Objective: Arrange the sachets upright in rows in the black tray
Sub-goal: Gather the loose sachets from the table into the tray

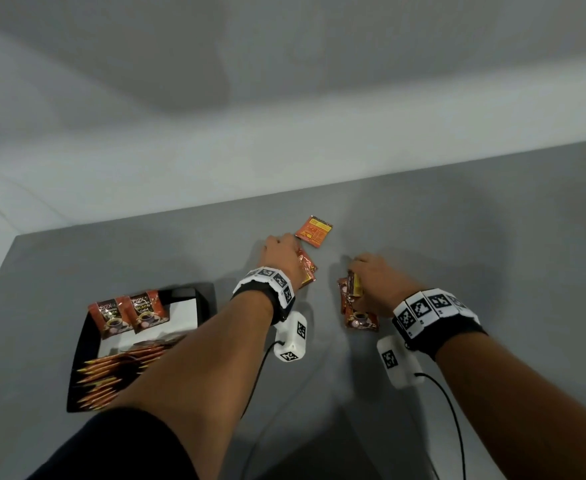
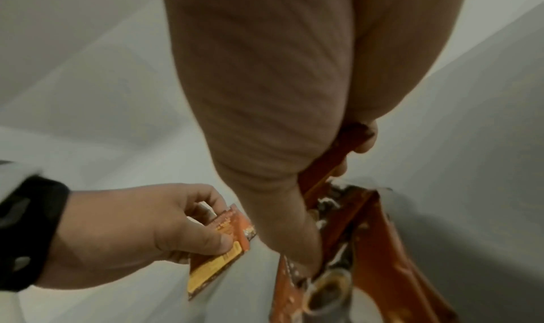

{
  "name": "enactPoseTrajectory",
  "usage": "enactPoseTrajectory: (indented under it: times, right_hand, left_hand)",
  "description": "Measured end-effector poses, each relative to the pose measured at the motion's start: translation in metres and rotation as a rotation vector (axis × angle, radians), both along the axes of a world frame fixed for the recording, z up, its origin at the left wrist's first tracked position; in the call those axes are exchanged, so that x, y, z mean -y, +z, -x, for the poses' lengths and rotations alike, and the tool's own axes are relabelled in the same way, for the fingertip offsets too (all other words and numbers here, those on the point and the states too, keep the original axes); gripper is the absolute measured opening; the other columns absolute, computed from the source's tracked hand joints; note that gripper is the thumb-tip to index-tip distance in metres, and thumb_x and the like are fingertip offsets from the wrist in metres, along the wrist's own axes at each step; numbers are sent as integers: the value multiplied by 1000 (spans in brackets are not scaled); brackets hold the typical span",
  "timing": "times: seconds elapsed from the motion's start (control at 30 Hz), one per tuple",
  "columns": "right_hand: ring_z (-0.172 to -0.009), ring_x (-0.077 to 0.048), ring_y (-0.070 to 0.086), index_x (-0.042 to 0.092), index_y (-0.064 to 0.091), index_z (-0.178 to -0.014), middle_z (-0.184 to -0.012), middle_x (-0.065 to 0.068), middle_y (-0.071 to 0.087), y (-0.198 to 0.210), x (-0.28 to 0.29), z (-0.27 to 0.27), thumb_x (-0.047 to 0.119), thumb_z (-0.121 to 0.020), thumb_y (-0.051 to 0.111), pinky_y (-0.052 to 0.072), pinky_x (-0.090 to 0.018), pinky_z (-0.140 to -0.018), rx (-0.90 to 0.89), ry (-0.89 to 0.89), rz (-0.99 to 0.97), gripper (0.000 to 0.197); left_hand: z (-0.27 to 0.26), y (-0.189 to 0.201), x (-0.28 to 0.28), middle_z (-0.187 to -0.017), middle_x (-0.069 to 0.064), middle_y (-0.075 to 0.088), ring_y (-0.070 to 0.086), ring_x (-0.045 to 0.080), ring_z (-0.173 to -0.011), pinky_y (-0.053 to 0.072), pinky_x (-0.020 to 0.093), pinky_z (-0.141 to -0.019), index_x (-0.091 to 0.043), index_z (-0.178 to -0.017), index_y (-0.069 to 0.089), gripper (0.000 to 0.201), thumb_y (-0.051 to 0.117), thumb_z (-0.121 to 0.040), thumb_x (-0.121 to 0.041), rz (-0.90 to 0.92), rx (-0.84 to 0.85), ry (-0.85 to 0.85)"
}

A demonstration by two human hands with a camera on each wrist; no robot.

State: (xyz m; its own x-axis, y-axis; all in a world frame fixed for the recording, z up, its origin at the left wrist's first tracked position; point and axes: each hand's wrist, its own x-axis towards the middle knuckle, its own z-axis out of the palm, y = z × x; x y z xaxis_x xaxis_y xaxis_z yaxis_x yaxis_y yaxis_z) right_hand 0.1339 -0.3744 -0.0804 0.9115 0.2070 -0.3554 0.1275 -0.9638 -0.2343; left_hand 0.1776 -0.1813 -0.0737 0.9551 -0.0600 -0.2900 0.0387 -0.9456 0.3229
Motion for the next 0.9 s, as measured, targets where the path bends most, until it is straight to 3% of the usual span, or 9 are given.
enactPoseTrajectory:
  times: [0.1,0.2,0.27,0.37,0.43,0.5,0.6,0.77,0.9]
  right_hand:
    - [-131,-26,40,18,44,-140,-142,-4,47,-6,1,1,26,-80,77,37,-40,-112,62,15,47,69]
    - [-134,-26,39,15,41,-142,-145,-5,46,-6,2,3,28,-82,77,32,-39,-114,65,21,21,71]
    - [-131,-26,42,14,42,-139,-142,-5,49,-6,0,6,27,-85,75,33,-38,-113,77,37,9,65]
    - [-120,-28,50,17,43,-127,-128,-7,56,-4,-2,9,29,-86,73,41,-39,-105,61,-31,-65,52]
    - [-105,-27,58,20,42,-119,-114,-6,58,1,-1,6,36,-84,75,50,-40,-90,38,-184,-235,50]
    - [-89,-18,59,22,41,-113,-102,1,56,9,0,-1,42,-82,77,50,-35,-77,33,-336,-387,52]
    - [-83,-14,58,20,45,-109,-95,4,56,18,-3,-14,45,-80,78,49,-33,-71,25,-374,-378,50]
    - [-102,-25,59,10,56,-116,-116,-6,57,15,-26,-56,33,-82,74,47,-33,-82,69,-299,-270,45]
    - [-111,-30,58,11,54,-125,-126,-9,51,1,-50,-89,31,-80,79,48,-38,-95,84,-190,-226,55]
  left_hand:
    - [0,1,-9,-119,3,50,53,21,-102,36,25,-82,-16,-124,51,47,74,-84,-19,93,9,81]
    - [0,5,-18,-126,10,60,58,27,-114,43,30,-89,-13,-127,56,34,60,-93,-15,62,-8,95]
    - [2,6,-23,-126,12,62,59,30,-114,43,29,-84,-11,-127,57,33,56,-94,-14,57,-8,123]
    - [4,7,-28,-116,12,67,63,31,-104,39,27,-73,-12,-121,58,31,59,-91,-14,121,30,194]
    - [4,9,-30,-111,11,68,63,30,-97,40,28,-72,-12,-119,59,28,59,-91,-16,148,20,224]
    - [3,12,-33,-107,9,68,58,26,-85,40,28,-70,-13,-116,60,25,58,-91,-17,181,16,250]
    - [0,20,-36,-100,7,67,55,24,-80,40,27,-69,-14,-110,62,21,55,-90,-14,233,17,275]
    - [-3,39,-39,-96,5,72,64,26,-85,43,25,-70,-17,-98,71,17,55,-90,-20,277,35,227]
    - [4,53,-45,-89,-5,63,55,17,-81,36,19,-68,-20,-100,71,15,60,-90,-22,232,77,155]
